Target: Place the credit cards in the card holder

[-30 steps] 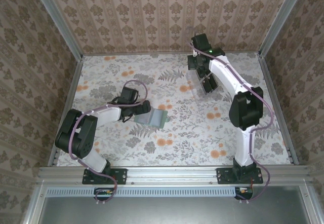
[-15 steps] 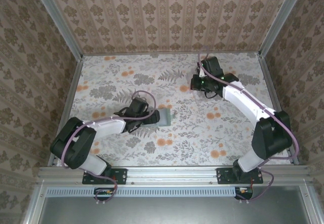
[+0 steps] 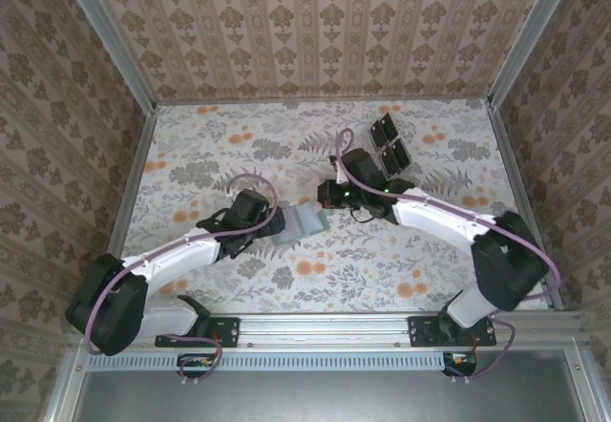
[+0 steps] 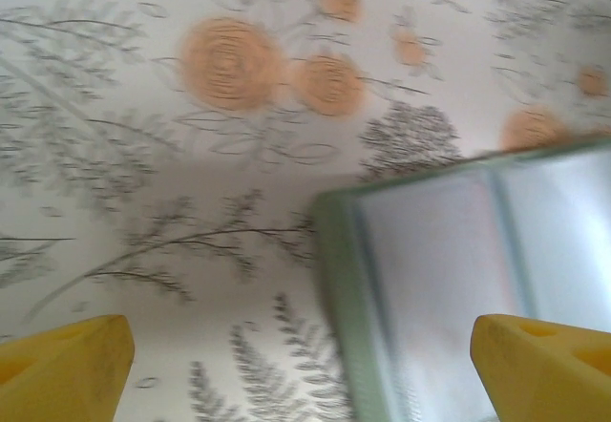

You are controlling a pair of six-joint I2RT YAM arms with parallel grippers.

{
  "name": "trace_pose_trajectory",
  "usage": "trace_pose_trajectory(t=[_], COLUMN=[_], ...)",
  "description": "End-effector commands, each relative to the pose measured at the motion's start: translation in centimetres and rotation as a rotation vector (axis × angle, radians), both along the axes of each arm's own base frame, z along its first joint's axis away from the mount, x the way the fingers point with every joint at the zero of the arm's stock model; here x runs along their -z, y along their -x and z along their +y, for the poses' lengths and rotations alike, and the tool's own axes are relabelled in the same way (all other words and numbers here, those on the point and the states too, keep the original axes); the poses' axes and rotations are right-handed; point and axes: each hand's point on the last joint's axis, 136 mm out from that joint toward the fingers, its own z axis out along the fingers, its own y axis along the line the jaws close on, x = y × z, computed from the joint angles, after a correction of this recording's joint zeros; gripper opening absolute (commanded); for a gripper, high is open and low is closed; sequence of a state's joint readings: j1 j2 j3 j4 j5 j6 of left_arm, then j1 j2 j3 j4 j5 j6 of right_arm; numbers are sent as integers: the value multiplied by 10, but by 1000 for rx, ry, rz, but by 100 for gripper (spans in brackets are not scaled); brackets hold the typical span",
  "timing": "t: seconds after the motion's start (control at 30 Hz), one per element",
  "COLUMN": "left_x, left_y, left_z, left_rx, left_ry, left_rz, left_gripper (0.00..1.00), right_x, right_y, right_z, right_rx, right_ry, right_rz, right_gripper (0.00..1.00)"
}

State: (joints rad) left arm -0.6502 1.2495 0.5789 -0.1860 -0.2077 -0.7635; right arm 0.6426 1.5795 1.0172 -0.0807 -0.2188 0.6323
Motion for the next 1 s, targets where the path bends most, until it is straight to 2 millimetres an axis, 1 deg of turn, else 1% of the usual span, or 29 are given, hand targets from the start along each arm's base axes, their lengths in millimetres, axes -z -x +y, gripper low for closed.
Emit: trace_pose_trajectory(t=[0.0, 0.1, 0.23, 0.33, 0.43, 0.6, 0.8, 0.97], left_x=[10, 14, 20, 24, 26, 26, 24, 37], left_y=[7, 5, 3, 1, 0, -4, -6, 0], left_z=[18, 17, 9, 4, -1, -11, -21, -19], left_rx=[-9, -2, 24, 41, 57, 82, 100, 103], left_ry=[-62, -57, -52, -58, -73, -84, -79, -116], left_rz=[45, 59, 83, 99, 104, 89, 59, 89], left_gripper=[100, 100, 100, 100, 100, 100, 100, 100], right_x=[9, 25, 43, 54, 69, 88, 97, 98], right_y=[-4, -4, -2, -1, -1, -4, 2, 5], right_z=[26, 37, 47, 49, 45, 28, 19, 16], right_rx=[-71, -108, -145, -162, -164, -137, -127, -116], right_ry=[-56, -60, -75, -68, -29, 1, -9, -22], right_rz=[-7, 22, 55, 67, 69, 85, 104, 109], right_gripper=[0, 0, 0, 0, 0, 0, 0, 0])
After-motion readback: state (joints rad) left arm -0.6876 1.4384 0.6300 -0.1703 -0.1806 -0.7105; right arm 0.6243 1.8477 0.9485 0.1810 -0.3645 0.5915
